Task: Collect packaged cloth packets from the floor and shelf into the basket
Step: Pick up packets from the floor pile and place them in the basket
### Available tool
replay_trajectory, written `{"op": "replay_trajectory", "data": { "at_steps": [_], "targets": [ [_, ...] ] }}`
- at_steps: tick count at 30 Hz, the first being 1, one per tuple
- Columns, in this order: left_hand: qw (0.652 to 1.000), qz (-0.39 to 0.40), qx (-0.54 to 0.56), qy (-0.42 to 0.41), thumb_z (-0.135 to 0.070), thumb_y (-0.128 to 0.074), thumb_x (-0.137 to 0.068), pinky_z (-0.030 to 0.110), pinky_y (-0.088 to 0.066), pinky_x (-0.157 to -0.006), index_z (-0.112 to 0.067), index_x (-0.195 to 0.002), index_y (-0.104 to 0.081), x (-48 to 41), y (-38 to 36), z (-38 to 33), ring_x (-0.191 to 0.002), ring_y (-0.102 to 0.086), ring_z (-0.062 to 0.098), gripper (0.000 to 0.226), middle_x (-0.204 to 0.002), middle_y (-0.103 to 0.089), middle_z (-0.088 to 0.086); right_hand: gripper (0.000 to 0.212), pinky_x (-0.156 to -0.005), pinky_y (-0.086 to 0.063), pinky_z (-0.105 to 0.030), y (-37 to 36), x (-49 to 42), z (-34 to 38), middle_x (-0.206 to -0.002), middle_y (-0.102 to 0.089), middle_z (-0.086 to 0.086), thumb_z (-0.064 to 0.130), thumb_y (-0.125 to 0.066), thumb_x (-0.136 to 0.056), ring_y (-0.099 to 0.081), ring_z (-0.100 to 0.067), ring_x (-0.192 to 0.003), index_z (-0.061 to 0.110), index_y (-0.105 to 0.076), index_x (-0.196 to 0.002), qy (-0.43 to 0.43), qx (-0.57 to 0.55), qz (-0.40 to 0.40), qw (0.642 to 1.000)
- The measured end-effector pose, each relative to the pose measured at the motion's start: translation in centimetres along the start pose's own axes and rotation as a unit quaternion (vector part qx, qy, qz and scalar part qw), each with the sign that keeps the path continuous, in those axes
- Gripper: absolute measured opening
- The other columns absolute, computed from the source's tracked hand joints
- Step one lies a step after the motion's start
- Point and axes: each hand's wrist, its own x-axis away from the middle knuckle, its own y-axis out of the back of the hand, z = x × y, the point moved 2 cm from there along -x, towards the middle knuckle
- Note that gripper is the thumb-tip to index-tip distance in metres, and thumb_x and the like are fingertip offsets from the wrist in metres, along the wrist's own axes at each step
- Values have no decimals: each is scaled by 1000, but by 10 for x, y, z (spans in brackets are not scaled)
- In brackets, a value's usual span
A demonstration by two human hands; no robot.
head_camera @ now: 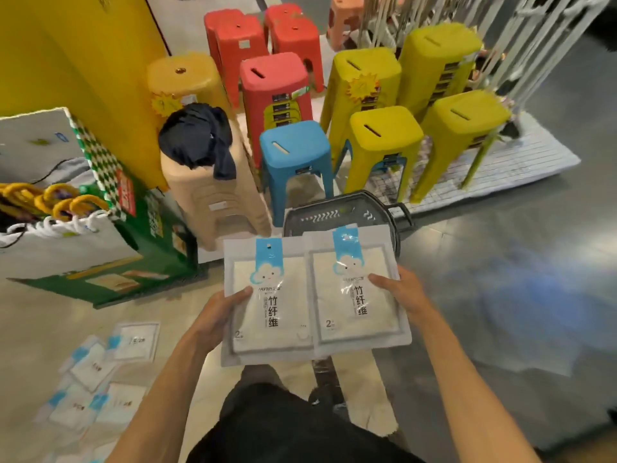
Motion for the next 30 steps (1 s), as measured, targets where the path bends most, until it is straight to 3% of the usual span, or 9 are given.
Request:
{"op": "replay_trajectory", "data": {
  "at_steps": [4, 8, 15, 19, 24, 27, 30],
  "targets": [
    [999, -2, -39, 9, -20, -64, -95, 54, -54, -95, -2, -125, -63, -17, -38, 0, -104, -70, 39, 35, -114, -73, 20, 43, -82, -60, -47, 46, -7, -3, -101, -77, -8, 21, -84, -77, -75, -27, -90, 8, -69, -115, -14, -12, 8, 1000],
    [999, -5, -48, 25, -20, -66, -93, 56, -52, -97, -3, -123, -63, -42, -64, -3, -103, -71, 39, 35, -113, -73, 19, 41, -80, -61, -45, 66, -19, -9, -100, -77, -5, 23, -84, -77, -75, -24, -89, 13, -70, -114, -27, -21, 2, 999],
    [998, -9, -34, 46, -17, -67, -93, 56, -50, -101, -1, -124, -63, -100, -104, -21, -106, -70, 39, 35, -114, -73, 19, 41, -71, -61, -37, 98, -68, 13, -99, -77, -6, 19, -84, -78, -75, -22, -86, 11, -67, -115, -57, -34, -27, 997],
    [999, 3, -42, 31, -25, -68, -93, 58, -51, -100, -5, -126, -63, -127, -124, -39, -108, -70, 38, 39, -115, -73, 17, 30, -60, -59, -28, 118, -100, 39, -89, -78, 2, 14, -80, -82, -75, -15, -78, 14, -68, -109, -55, -35, -24, 998],
    [999, -14, -31, 21, -33, -61, -96, 54, -53, -98, -3, -124, -62, -161, -150, -60, -106, -70, 37, 41, -114, -73, 19, 37, -72, -61, -37, 131, -150, 64, -97, -78, -4, 16, -82, -80, -75, -21, -85, 10, -68, -113, -58, -12, -4, 998],
    [999, -28, -26, 19, -31, -60, -98, 53, -54, -96, 0, -123, -63, -175, -169, -68, -105, -71, 38, 40, -113, -73, 19, 36, -63, -59, -30, 139, -175, 77, -97, -77, -4, 19, -83, -79, -75, -18, -82, 11, -67, -110, -64, 10, 0, 998],
    [998, -56, -21, 24, -39, -70, -85, 52, -55, -95, 1, -118, -66, -191, -186, -74, -104, -71, 37, 52, -109, -75, 17, 29, -59, -57, -24, 147, -201, 87, -101, -76, -4, 17, -77, -85, -74, -16, -82, 12, -66, -112, -71, 11, 14, 997]
  ]
}}
